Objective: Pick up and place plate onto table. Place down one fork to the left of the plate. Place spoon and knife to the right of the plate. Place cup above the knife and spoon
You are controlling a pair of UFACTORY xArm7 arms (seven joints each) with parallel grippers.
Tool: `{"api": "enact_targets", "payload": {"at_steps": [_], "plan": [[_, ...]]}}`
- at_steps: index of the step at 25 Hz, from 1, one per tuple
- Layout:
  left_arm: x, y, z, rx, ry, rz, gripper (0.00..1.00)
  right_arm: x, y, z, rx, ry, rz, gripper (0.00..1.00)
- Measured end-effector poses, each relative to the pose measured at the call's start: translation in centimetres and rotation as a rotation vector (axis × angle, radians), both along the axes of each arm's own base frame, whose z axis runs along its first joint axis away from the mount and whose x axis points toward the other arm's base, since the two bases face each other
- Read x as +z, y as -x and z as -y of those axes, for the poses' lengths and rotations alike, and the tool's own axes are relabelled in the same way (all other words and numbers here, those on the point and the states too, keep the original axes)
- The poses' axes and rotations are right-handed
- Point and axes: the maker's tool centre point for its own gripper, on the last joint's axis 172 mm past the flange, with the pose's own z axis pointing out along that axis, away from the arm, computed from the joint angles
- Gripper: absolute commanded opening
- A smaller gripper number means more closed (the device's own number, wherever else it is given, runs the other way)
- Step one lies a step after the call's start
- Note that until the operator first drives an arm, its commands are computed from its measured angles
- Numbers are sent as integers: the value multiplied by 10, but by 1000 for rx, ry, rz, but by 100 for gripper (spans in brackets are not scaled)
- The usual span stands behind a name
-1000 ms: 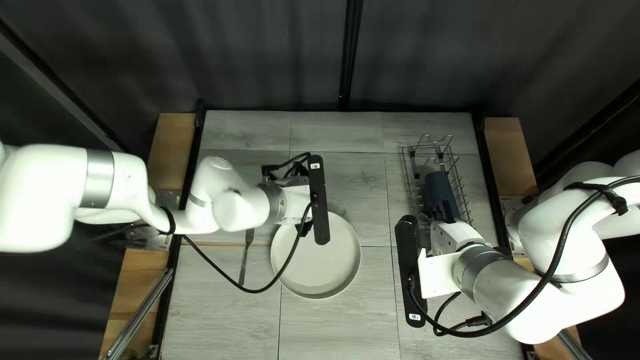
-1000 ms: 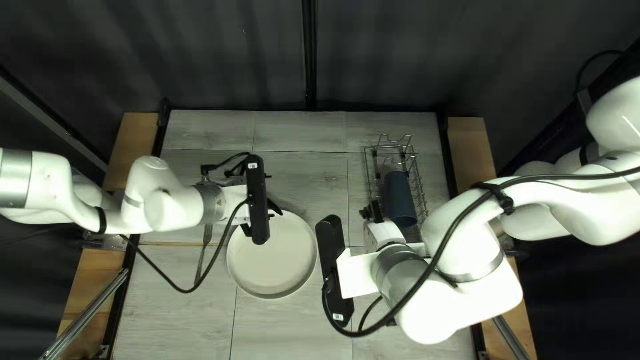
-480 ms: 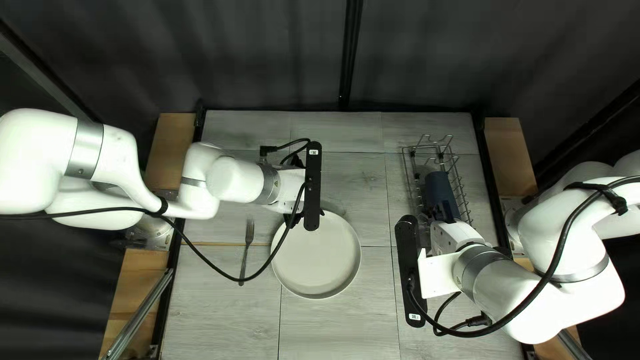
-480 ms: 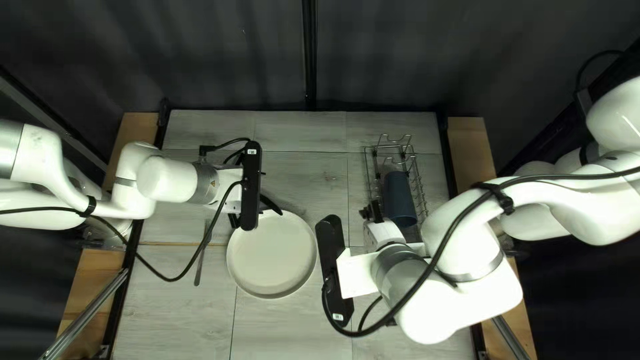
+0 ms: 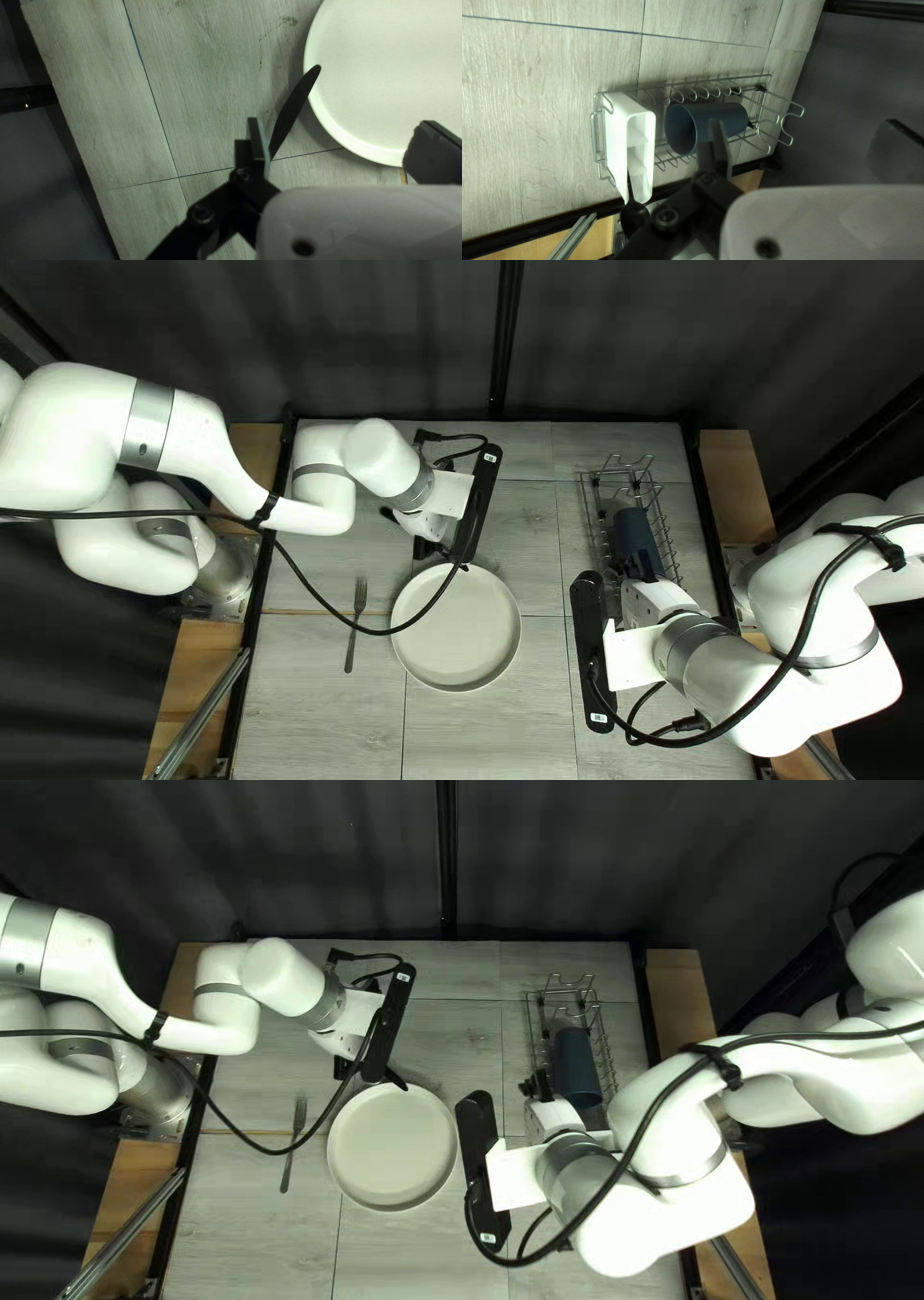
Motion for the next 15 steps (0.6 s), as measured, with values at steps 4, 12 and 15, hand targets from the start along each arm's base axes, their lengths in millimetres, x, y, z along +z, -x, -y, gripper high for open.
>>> {"api": "enact_targets", "payload": {"at_steps": [4, 12, 15], "plan": [[-21, 3, -8, -40, 14, -50, 100, 0, 0, 0, 0, 0, 0, 100], [-52, 21, -19, -114, 51, -119, 100, 0, 0, 0, 0, 0, 0, 100], [-69, 27, -25, -131, 75, -137, 100, 0, 0, 0, 0, 0, 0, 100]]}}
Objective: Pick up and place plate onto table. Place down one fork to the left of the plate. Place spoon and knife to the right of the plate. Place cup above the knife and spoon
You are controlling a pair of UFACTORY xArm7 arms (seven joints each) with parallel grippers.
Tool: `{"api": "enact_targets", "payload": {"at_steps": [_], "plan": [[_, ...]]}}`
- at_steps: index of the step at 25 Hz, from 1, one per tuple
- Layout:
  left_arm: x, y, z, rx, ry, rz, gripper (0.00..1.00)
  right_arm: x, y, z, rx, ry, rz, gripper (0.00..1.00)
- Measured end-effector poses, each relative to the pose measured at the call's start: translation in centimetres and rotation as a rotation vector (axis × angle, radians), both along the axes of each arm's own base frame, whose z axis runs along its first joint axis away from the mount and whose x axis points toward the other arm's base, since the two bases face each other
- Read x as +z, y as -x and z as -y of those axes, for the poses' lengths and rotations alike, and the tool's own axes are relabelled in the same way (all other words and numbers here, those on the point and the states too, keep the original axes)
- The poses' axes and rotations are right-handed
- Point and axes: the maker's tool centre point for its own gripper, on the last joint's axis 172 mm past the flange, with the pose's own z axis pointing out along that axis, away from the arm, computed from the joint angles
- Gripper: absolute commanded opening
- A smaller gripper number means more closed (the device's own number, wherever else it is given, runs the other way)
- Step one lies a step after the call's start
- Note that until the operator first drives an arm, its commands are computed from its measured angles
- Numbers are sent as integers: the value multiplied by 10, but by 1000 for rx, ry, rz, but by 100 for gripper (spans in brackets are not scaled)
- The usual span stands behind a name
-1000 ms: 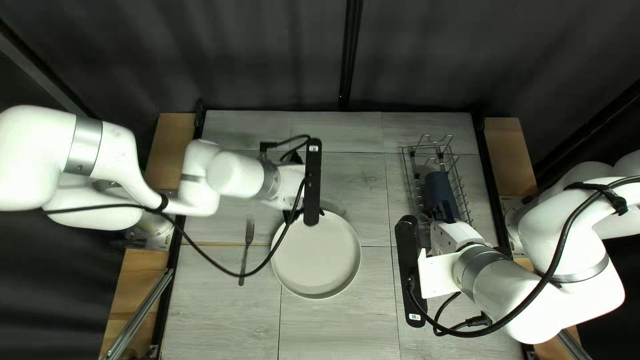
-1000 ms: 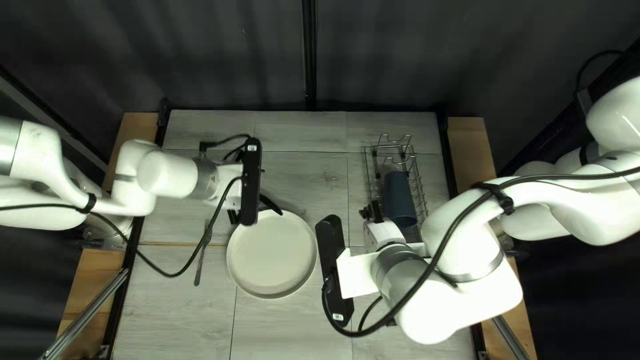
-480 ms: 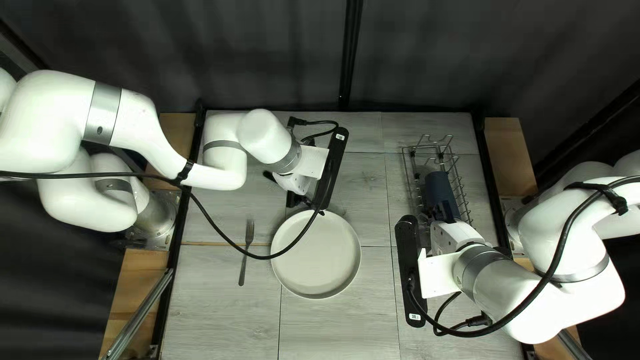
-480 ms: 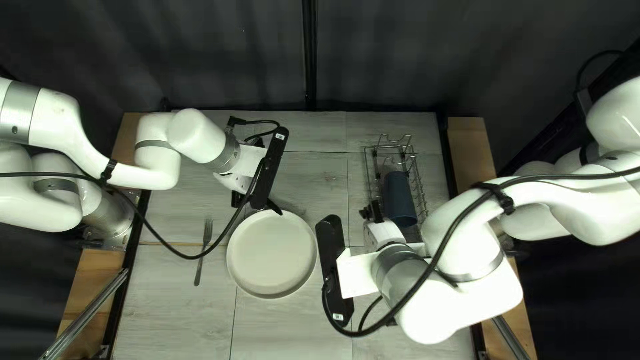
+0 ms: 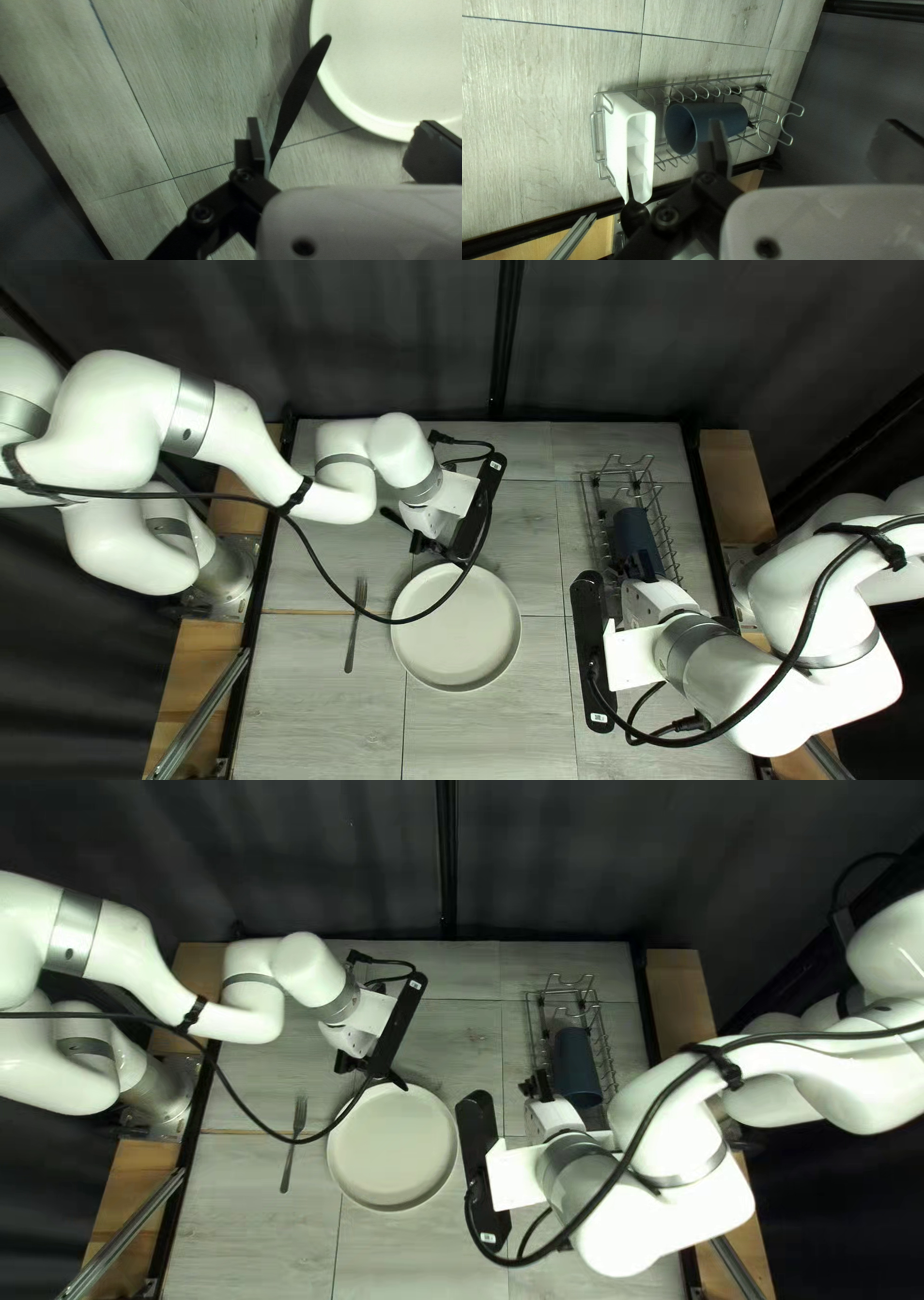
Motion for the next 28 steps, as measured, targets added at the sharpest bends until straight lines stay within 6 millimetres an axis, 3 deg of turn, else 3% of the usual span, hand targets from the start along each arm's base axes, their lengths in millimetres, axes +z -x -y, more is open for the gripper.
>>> {"api": "enact_targets", "payload": {"at_steps": [18, 28], "plan": [[-70, 7, -8, -76, 64, -72, 100, 0, 0, 0, 0, 0, 0, 100], [-90, 7, -5, -103, 87, -88, 100, 0, 0, 0, 0, 0, 0, 100]]}}
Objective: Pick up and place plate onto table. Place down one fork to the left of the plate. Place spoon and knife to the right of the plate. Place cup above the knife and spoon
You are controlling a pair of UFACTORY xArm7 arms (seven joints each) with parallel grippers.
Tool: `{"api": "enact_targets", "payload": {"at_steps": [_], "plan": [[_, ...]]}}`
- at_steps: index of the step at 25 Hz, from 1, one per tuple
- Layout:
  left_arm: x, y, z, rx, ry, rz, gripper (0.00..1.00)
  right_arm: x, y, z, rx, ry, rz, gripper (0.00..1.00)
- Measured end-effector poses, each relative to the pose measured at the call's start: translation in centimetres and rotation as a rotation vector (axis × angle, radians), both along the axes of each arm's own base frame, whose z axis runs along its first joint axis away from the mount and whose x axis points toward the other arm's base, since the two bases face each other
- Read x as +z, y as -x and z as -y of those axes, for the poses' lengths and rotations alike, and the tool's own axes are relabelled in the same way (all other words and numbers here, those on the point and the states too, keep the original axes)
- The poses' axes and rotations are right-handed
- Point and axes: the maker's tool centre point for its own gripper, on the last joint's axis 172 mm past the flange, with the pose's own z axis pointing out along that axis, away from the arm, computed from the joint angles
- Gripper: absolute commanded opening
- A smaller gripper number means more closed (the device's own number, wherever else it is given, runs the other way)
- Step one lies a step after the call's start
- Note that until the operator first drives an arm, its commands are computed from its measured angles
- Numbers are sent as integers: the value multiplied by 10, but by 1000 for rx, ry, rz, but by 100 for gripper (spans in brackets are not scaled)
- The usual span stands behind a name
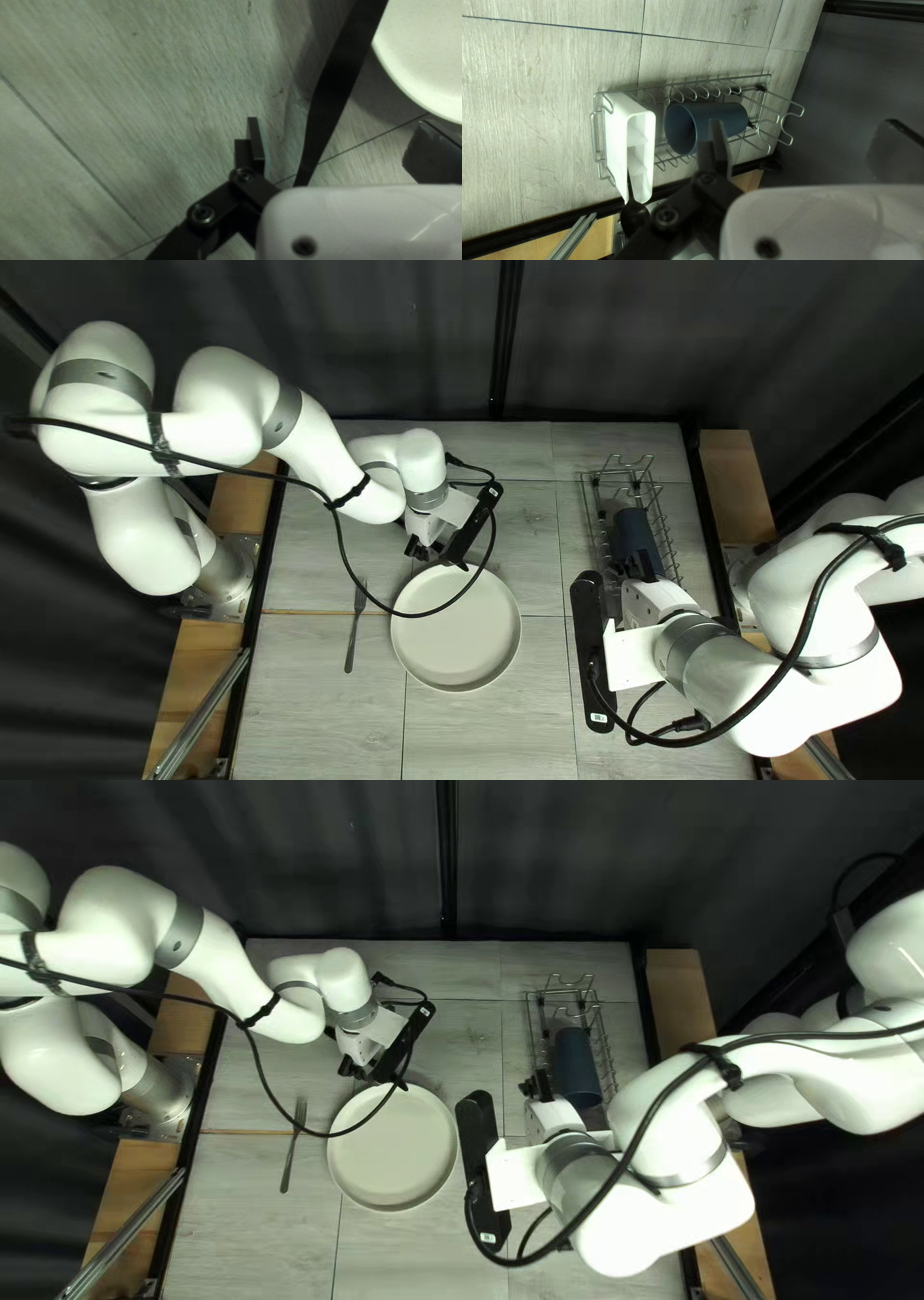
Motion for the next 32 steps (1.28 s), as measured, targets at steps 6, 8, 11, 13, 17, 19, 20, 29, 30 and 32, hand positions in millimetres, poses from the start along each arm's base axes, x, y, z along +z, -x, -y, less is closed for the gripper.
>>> {"api": "enact_targets", "payload": {"at_steps": [6, 8, 11, 13, 17, 19, 20, 29, 30, 32], "plan": [[-4, 2, -1, -9, 8, -5, 100, 0, 0, 0, 0, 0, 0, 100], [-4, 4, -2, -11, 10, -6, 100, 0, 0, 0, 0, 0, 0, 100], [-6, 6, -2, -13, 13, -6, 100, 0, 0, 0, 0, 0, 0, 100], [-10, 7, -2, -14, 17, -8, 100, 0, 0, 0, 0, 0, 0, 100], [-15, 9, -4, -17, 23, -10, 72, 0, 0, 0, 0, 0, 0, 100], [-15, 11, -4, -16, 26, -9, 3, 0, 0, 0, 0, 0, 0, 100], [-15, 13, -4, -14, 26, -8, 2, 0, 0, 0, 0, 0, 0, 100], [-7, 16, -6, 13, 9, 14, 0, 0, 0, 0, 0, 0, 0, 100], [-2, 14, -7, 17, 4, 18, 0, 0, 0, 0, 0, 0, 0, 100], [11, 12, -8, 27, -11, 23, 0, 0, 0, 0, 0, 0, 0, 100]]}}
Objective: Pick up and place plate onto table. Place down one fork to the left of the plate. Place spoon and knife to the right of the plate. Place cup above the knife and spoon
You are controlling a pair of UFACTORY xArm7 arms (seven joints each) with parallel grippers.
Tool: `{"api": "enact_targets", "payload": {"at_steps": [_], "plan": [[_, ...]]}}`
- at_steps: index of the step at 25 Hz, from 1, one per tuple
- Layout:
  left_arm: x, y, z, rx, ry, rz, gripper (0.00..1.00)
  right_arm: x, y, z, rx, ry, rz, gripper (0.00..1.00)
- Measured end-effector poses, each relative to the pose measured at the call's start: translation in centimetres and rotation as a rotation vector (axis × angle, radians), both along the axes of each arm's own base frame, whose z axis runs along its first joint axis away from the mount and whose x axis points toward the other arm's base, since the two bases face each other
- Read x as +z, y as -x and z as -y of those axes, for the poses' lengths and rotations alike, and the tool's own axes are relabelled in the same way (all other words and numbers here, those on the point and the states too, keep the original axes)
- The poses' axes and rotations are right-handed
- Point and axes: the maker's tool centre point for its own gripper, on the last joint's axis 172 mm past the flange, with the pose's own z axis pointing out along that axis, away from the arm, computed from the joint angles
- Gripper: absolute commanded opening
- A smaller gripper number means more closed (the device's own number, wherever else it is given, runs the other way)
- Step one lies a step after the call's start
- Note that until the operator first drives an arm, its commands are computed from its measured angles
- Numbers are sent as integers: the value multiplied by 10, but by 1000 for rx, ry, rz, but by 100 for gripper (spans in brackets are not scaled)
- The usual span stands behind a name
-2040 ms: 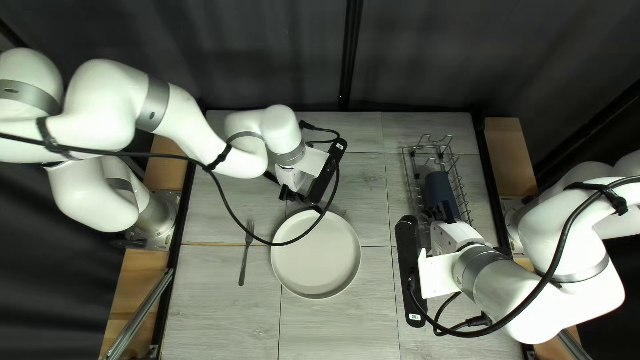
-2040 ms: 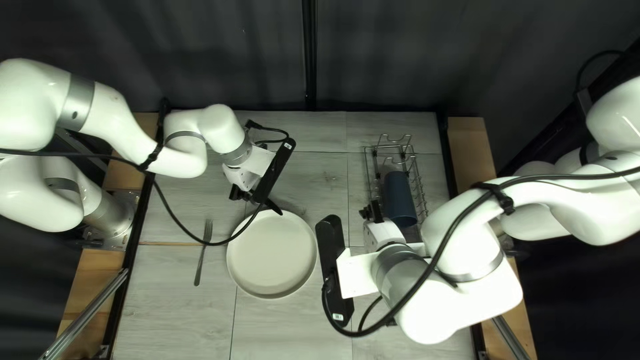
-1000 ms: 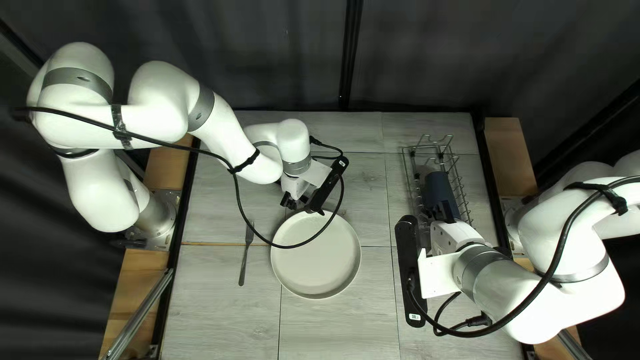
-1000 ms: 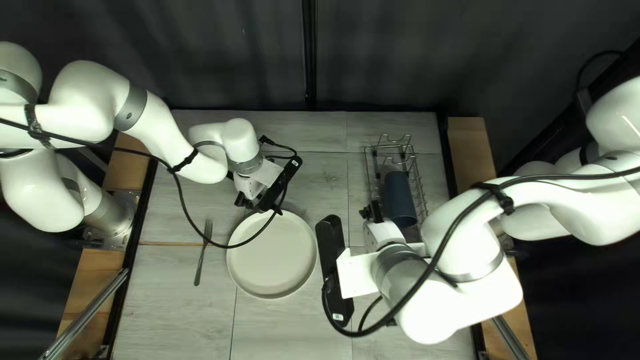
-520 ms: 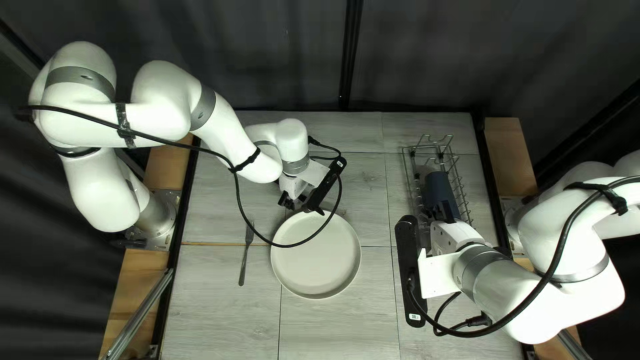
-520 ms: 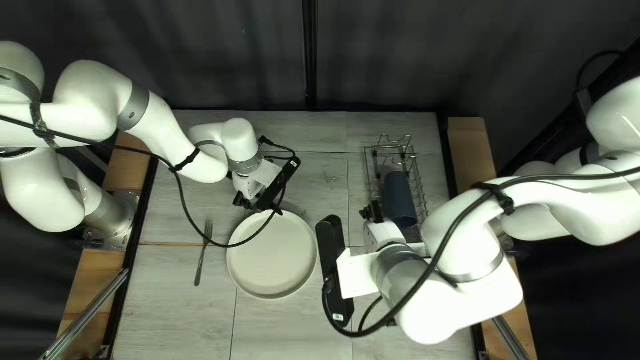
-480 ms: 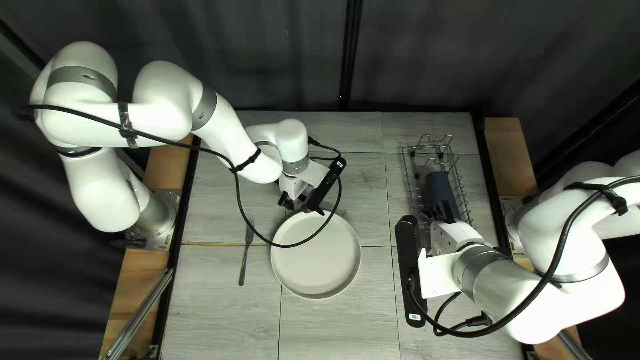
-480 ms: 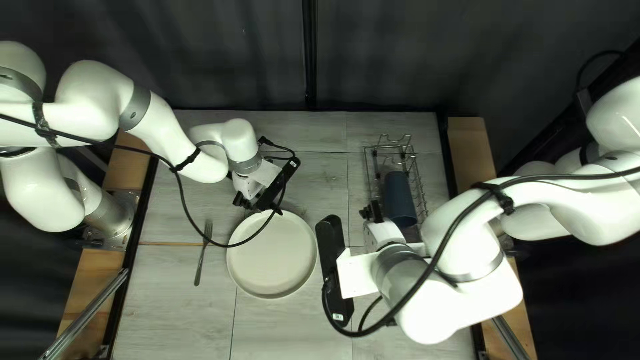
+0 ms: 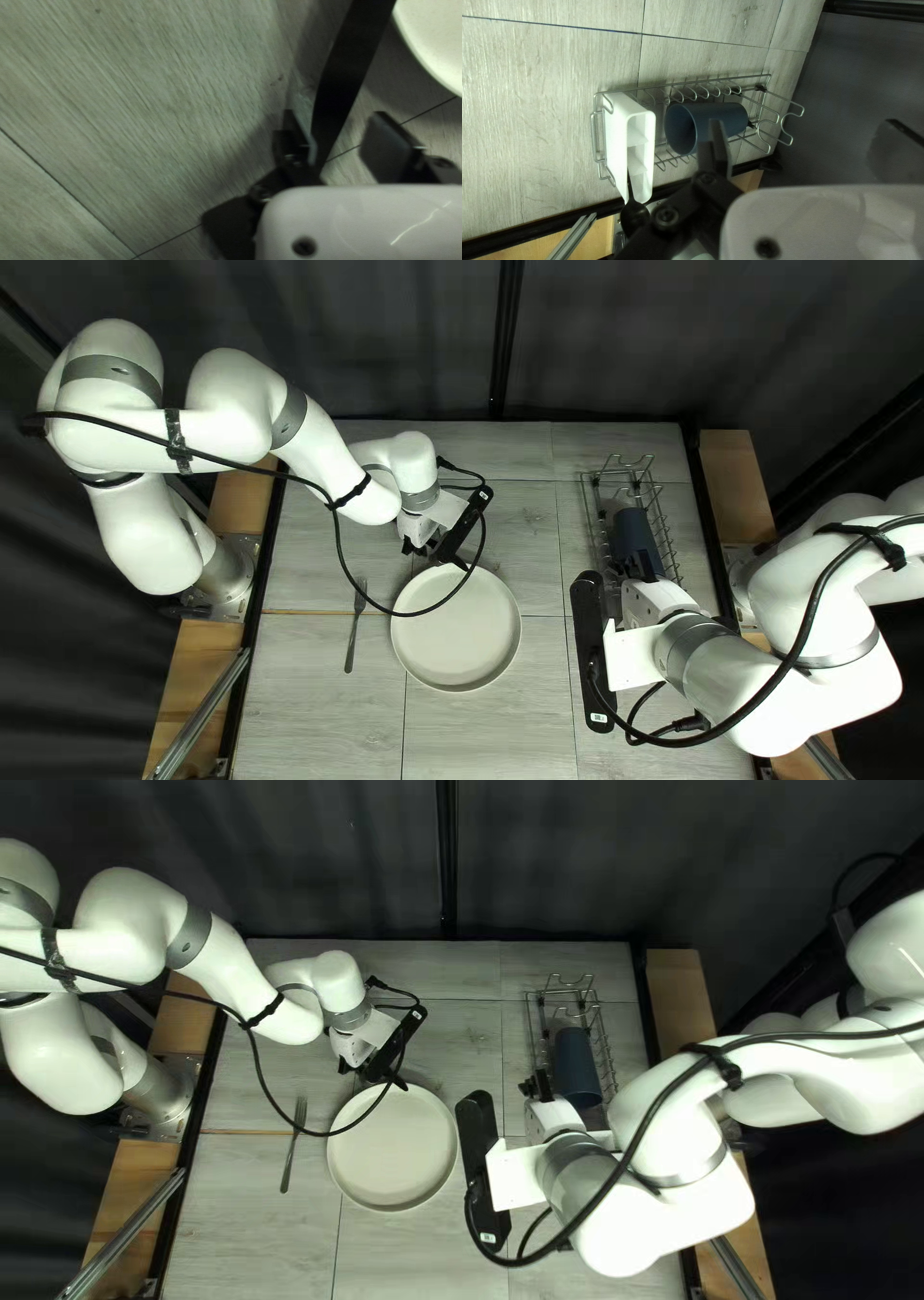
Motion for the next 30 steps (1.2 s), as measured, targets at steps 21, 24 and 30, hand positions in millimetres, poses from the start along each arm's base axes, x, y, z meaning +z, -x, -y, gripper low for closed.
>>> {"api": "enact_targets", "payload": {"at_steps": [21, 24, 30], "plan": [[118, -12, 45, 27, -211, 25, 1, 0, 0, 0, 0, 0, 0, 100], [124, -3, 58, 22, -217, 19, 1, 0, 0, 0, 0, 0, 0, 100], [128, 8, 78, -12, -207, 15, 1, 0, 0, 0, 0, 0, 0, 100]]}}
